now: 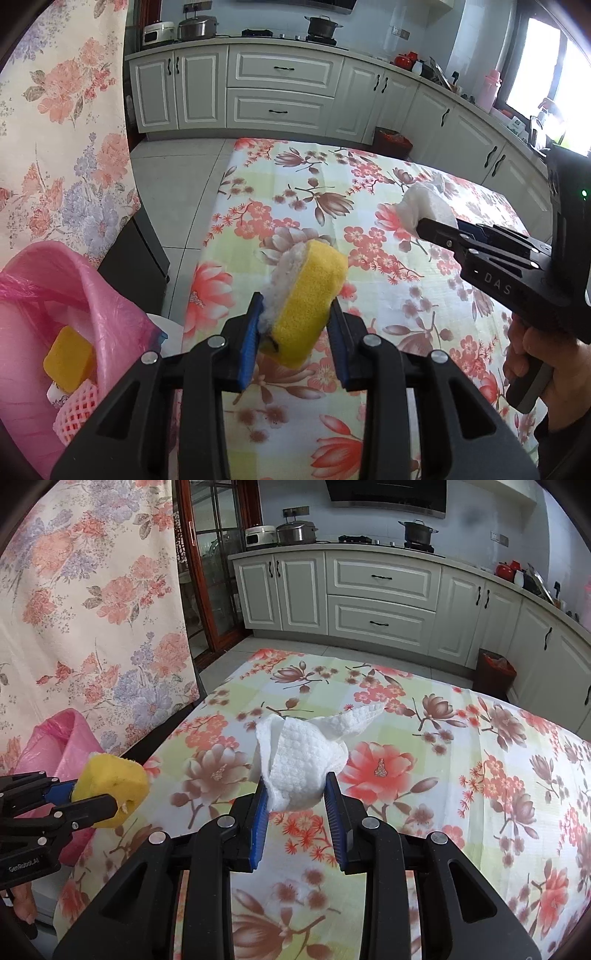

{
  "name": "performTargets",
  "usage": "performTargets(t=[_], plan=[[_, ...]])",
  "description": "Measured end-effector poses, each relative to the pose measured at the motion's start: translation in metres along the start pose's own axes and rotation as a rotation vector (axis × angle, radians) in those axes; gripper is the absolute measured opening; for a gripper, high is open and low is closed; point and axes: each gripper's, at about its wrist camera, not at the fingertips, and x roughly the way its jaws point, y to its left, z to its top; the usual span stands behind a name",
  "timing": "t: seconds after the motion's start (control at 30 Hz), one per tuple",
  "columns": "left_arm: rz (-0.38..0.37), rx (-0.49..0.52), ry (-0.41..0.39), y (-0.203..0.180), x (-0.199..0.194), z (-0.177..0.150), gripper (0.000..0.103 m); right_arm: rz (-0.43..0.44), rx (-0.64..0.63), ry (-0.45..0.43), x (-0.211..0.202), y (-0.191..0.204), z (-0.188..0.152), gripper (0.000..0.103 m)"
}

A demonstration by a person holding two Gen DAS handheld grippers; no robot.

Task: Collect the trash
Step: 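Carry the bread and wipe over the pink bin with both grippers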

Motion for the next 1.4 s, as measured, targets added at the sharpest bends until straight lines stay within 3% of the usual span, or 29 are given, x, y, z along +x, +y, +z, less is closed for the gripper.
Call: performTargets(t=[0.33,0.7,1.4], plan=[[0.021,-0.035,-0.074,0.014,-0.053,-0.012,0.033,0.019,-0.007,-0.048,-0.052,0.025,-0.014,0.029],[0.058,-0.091,-0.142,0.048,-0.103,-0.03,0.033,0.039,-0.048,-0.082,-0.083,0.063,-0.017,0.029],[0.191,-0.219,-0.227,0.143,-0.169,-0.053,0.033,0.129,-0.158,-0.091,-0.085,0.156,0.008,0.029]])
